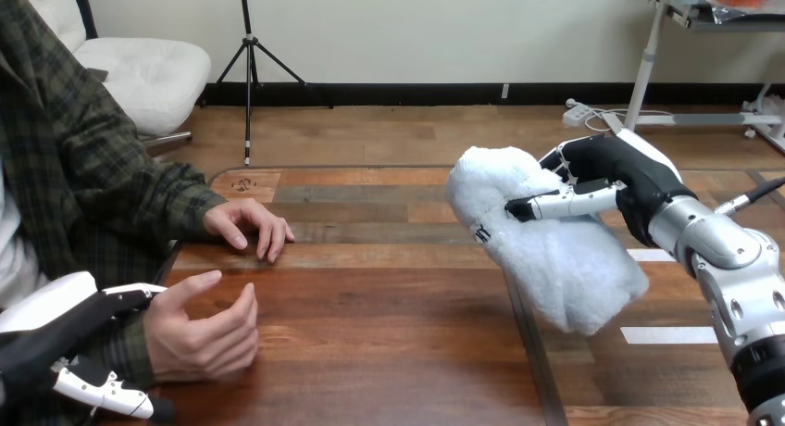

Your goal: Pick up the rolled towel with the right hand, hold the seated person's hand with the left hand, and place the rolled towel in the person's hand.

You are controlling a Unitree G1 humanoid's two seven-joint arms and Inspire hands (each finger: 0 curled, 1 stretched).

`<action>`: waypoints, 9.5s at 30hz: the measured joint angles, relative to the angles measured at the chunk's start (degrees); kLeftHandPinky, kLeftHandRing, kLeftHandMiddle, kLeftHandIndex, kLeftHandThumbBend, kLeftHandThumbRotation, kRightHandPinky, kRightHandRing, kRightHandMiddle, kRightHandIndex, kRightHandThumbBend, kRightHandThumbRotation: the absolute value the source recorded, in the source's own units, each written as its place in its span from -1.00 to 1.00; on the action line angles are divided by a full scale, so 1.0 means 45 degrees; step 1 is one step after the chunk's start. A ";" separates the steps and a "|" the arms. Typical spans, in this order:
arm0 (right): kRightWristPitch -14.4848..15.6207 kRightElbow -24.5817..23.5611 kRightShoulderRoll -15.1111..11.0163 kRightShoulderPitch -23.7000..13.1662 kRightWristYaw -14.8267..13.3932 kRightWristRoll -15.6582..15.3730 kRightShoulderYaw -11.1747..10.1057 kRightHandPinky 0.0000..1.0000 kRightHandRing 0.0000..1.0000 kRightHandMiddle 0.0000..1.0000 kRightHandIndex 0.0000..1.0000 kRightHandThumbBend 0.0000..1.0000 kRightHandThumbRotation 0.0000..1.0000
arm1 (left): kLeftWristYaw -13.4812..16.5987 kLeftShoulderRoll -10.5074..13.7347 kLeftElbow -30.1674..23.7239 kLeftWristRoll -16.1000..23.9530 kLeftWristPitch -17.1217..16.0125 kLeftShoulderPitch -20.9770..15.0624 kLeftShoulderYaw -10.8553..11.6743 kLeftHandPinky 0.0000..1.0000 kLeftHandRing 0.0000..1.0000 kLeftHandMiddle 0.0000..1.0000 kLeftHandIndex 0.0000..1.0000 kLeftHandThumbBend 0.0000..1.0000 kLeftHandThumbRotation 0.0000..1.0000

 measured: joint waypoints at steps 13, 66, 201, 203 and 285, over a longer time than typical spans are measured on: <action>0.0085 -0.0528 -0.0005 0.0284 0.0062 0.0127 -0.0129 -0.41 -0.30 -0.16 -0.14 0.51 -1.00 | 0.0773 -0.0016 0.0171 0.0379 0.0395 -0.0142 -0.0270 0.26 0.32 0.41 0.41 0.93 -0.81; -0.1221 -0.0489 -0.0020 0.0708 0.0581 0.0532 -0.0353 -0.43 -0.34 -0.22 -0.15 0.53 -1.00 | 0.3454 -0.0316 0.1017 -0.0271 -0.1096 -0.0171 -0.0170 -0.28 -0.17 -0.06 -0.02 0.63 -1.00; -0.3868 0.5945 0.3892 -0.2336 -0.0979 -0.1839 0.1630 -0.52 -0.44 -0.31 -0.21 0.70 -1.00 | 0.4413 -0.2945 -0.3979 -0.0289 0.0576 0.1154 0.0236 -0.31 -0.19 -0.05 -0.03 0.68 -0.76; -0.3905 0.5945 0.3923 -0.2346 -0.0969 -0.1865 0.1647 -0.52 -0.44 -0.31 -0.21 0.70 -1.00 | 0.4412 -0.3018 -0.4028 -0.0257 0.0611 0.1160 0.0236 -0.31 -0.19 -0.05 -0.03 0.69 -0.76; -0.2931 0.1894 0.4508 -0.2311 0.1842 -0.1494 0.1774 -0.51 -0.43 -0.30 -0.24 0.69 -1.00 | 0.4086 -0.3295 -0.4888 -0.0535 0.1241 0.2116 0.0327 -0.33 -0.20 -0.05 0.01 0.74 -0.69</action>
